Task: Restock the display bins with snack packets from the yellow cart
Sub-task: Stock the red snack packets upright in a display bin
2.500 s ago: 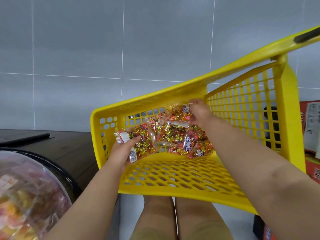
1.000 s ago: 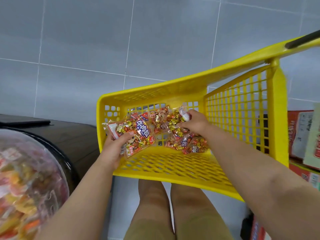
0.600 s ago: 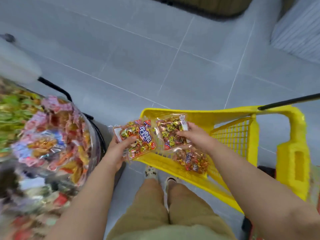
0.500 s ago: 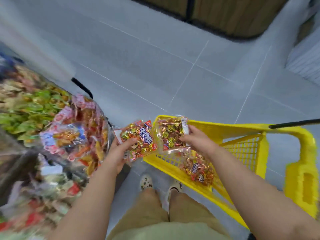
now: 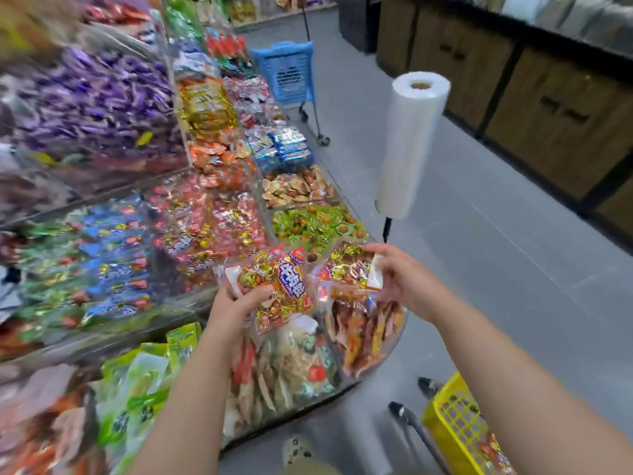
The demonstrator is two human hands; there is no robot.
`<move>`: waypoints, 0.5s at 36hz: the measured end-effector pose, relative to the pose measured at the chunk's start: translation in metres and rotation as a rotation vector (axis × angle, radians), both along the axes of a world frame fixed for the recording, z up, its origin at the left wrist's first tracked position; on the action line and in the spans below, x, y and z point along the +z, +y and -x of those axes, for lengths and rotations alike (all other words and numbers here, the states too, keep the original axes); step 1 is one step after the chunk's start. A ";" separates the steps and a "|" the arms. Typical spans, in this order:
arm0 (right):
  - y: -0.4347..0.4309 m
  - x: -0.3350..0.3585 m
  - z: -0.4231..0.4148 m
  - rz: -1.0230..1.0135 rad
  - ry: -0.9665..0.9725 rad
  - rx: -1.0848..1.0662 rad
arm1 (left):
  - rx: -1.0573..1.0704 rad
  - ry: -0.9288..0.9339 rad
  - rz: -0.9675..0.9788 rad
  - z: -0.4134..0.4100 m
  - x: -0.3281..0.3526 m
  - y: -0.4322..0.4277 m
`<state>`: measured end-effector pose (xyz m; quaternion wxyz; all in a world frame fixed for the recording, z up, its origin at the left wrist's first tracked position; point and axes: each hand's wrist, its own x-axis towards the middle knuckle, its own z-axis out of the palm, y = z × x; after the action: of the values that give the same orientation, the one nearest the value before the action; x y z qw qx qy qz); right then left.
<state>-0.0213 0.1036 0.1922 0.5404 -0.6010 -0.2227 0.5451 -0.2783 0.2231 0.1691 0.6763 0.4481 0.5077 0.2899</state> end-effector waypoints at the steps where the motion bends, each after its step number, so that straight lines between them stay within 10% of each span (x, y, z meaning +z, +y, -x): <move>1: 0.016 0.006 0.008 -0.013 0.055 0.050 | 0.026 -0.019 -0.019 0.014 0.005 0.013; 4: 0.058 0.015 0.033 -0.074 0.091 0.195 | 0.106 -0.056 -0.087 0.049 0.023 0.051; 13: 0.157 0.028 0.103 0.007 -0.594 0.305 | 0.357 -0.185 -0.200 0.120 0.042 0.133; 18: 0.198 0.029 0.121 0.121 -0.489 0.385 | 0.424 -0.228 -0.185 0.134 0.041 0.147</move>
<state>-0.1426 0.3021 0.2209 0.3212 -0.6920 -0.4227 0.4892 -0.4121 0.3702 0.2105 0.6094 0.3562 0.4819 0.5192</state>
